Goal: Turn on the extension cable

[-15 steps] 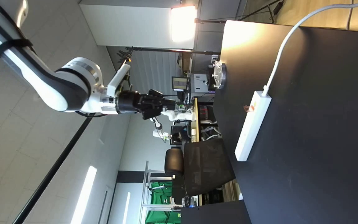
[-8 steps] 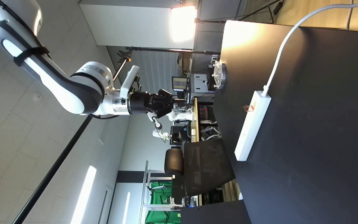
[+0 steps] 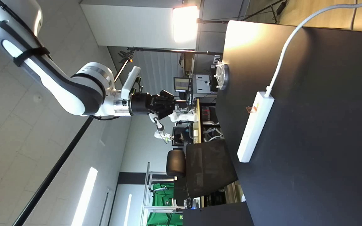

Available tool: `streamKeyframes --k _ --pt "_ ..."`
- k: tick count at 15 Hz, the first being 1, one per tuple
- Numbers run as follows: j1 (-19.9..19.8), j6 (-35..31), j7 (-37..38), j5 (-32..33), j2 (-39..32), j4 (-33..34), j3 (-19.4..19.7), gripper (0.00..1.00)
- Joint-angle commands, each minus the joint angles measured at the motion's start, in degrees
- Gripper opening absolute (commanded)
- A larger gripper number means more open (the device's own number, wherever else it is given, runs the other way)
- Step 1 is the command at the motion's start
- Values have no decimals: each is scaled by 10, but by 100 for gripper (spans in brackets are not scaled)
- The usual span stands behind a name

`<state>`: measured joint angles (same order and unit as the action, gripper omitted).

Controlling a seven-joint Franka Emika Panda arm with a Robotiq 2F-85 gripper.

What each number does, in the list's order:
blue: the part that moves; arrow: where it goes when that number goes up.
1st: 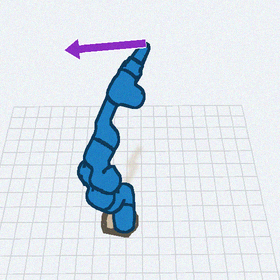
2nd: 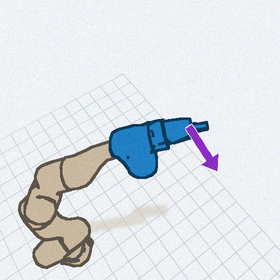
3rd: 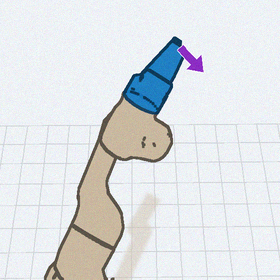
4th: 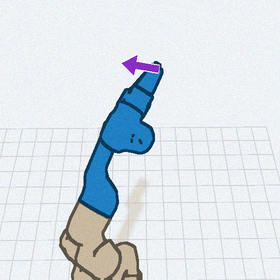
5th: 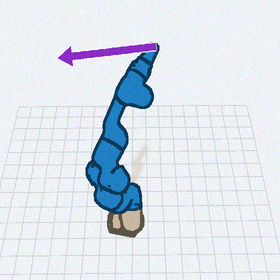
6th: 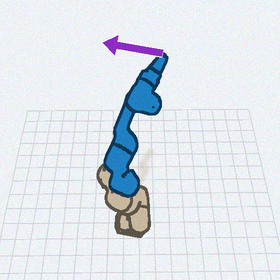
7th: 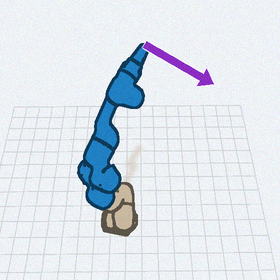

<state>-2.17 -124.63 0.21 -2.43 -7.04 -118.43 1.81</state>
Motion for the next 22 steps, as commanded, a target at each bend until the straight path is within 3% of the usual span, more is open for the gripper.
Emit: streamKeyframes --k 1,5,22 --pt "-4 -22 -8 -22 -13 -2 0 0" --pt "-12 -41 -8 -53 -49 -8 4 0" --pt "-20 -100 -10 -41 -255 29 0 0"
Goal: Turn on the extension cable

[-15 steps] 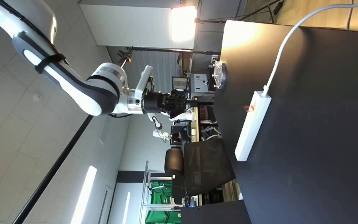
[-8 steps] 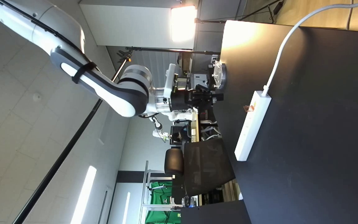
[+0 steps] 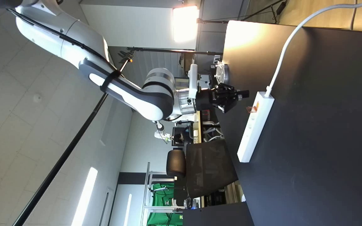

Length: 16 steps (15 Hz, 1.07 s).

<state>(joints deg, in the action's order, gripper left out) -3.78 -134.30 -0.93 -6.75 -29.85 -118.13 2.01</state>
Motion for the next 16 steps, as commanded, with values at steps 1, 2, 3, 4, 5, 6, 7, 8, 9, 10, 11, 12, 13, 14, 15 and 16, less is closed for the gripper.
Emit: streamKeyframes --k 1,2,3,4,5,6,7,8,9,10,11,12,13,14,15,16 --pt "-5 -15 0 0 -34 28 -3 0" --pt "-7 -31 -2 -2 -40 29 -5 0" --pt "-9 -46 -5 -5 -44 29 -6 0" --pt "-10 -62 -6 -6 -47 29 -8 0" --pt "-10 -73 -6 -6 -50 30 -9 0" --pt "-11 -83 -7 -8 -53 29 -11 0" --pt "-12 -92 -7 -8 -54 28 -12 0" --pt "-13 -101 -8 -9 -55 27 -14 0" --pt "-14 -109 -9 -10 -55 25 -16 0" --pt "-15 -116 -9 -12 -56 25 -19 0" --pt "-17 -120 -9 -13 -56 24 -21 0" --pt "-17 -123 -9 -14 -56 24 -23 0" --pt "-17 -125 -9 -16 -57 24 -25 0" --pt "-17 -125 -8 -18 -58 25 -26 0" --pt "-16 -124 -7 -17 -59 26 -26 0" --pt "-14 -119 -5 -16 -61 28 -25 0"
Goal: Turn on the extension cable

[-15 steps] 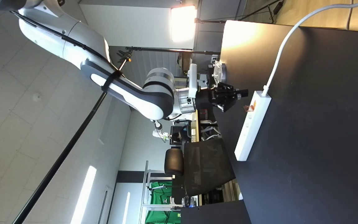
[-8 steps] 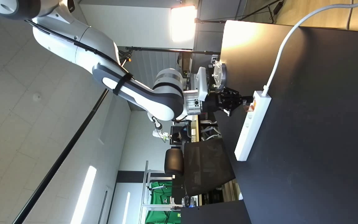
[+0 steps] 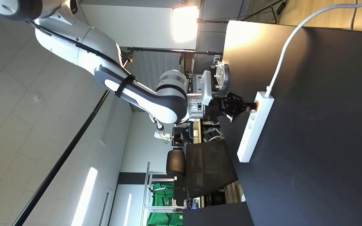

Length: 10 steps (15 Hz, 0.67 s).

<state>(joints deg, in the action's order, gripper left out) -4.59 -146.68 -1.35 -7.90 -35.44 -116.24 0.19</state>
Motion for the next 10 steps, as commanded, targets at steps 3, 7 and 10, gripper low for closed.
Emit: streamKeyframes --k 3,7,10 --pt "-4 9 3 -1 -8 10 -4 0" --pt "-3 7 4 1 -8 11 -2 0" --pt "-2 7 5 2 -9 11 -2 0"
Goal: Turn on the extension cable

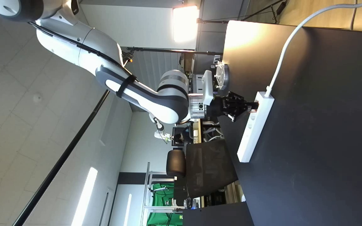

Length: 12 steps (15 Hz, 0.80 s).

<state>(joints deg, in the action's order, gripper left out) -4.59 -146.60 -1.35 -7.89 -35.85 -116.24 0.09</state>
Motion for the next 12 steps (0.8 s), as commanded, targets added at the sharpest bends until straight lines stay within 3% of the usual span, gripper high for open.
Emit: streamKeyframes --k 1,12 --pt "-2 6 5 2 -5 11 0 0" --pt "-3 16 2 7 -5 16 5 0"
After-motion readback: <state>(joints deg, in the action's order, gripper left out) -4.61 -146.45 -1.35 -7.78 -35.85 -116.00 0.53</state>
